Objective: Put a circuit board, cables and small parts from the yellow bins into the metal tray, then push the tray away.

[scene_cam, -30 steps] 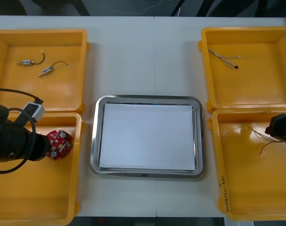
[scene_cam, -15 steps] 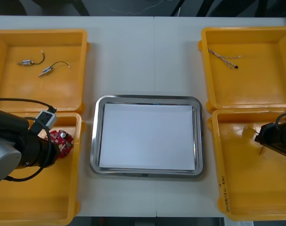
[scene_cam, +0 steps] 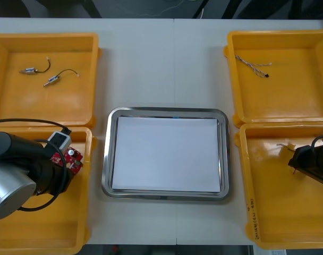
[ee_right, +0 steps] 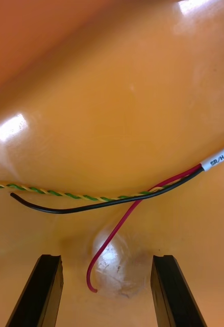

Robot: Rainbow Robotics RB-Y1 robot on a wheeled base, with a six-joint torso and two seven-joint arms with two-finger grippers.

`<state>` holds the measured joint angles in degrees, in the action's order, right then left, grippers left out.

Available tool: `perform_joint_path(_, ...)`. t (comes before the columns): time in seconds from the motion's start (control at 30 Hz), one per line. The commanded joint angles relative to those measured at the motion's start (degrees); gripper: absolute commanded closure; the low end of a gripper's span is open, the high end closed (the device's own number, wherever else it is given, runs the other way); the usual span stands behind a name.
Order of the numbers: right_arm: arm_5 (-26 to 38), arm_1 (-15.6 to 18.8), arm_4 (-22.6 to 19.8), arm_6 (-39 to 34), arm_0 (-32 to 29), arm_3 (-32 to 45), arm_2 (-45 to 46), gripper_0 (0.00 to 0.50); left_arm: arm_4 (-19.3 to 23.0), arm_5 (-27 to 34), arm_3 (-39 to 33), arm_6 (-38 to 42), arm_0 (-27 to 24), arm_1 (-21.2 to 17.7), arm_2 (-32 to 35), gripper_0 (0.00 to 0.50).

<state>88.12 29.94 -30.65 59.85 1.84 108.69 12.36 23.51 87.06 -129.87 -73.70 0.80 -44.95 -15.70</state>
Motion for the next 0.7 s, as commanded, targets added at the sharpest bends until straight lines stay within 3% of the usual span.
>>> perform_joint_path(0.03,-1.2,-0.8,0.6,-3.0,-1.0,-0.1,-1.3,0.0,-1.2,-1.7,-1.7,7.3,1.4,-1.0,-2.1,0.0)
perform_joint_path(0.4,-1.4,-1.7,0.9,-4.4,-1.1,-0.5,-2.0,0.0,-2.3,-4.4,-1.7,7.0,1.4,-2.8,-4.5,0.0)
perform_joint_path(0.43,-1.4,-1.7,0.9,-4.5,-1.1,-0.8,-2.0,0.035,-2.3,-4.4,-1.7,7.0,1.4,-2.9,-4.7,0.0)
perform_joint_path(0.47,-1.5,-1.7,0.9,-4.6,-1.1,-1.0,-2.1,0.12,-2.3,-4.5,-1.6,7.0,1.3,-3.1,-4.8,0.0)
perform_joint_path(0.5,-1.6,-1.7,0.9,-4.6,-1.1,-1.3,-2.1,0.174,-2.3,-4.6,-1.4,7.0,1.4,-3.2,-4.9,0.0)
perform_joint_path(0.53,-1.6,-1.7,0.8,-4.6,-1.1,-1.4,-2.1,0.204,-2.3,-4.8,-1.4,7.0,1.4,-3.3,-4.9,0.0)
perform_joint_path(0.57,-1.8,-1.8,0.9,-4.6,-1.1,-1.6,-2.1,0.204,-2.3,-5.0,-1.3,6.9,1.3,-3.4,-5.0,0.0)
perform_joint_path(0.6,-1.8,-1.9,0.9,-4.6,-1.1,-1.6,-2.1,0.419,-2.2,-5.1,-1.0,6.9,1.4,-3.4,-5.0,0.0)
perform_joint_path(0.63,-1.8,-1.9,0.8,-4.6,-1.1,-1.6,-2.1,0.5,-2.3,-5.2,-0.7,6.8,1.3,-3.4,-5.0,0.0)
perform_joint_path(0.7,-1.8,-1.9,0.8,-4.6,-1.1,-1.6,-2.1,0.5,-2.3,-5.8,-0.2,6.7,1.3,-3.4,-5.0,0.0)
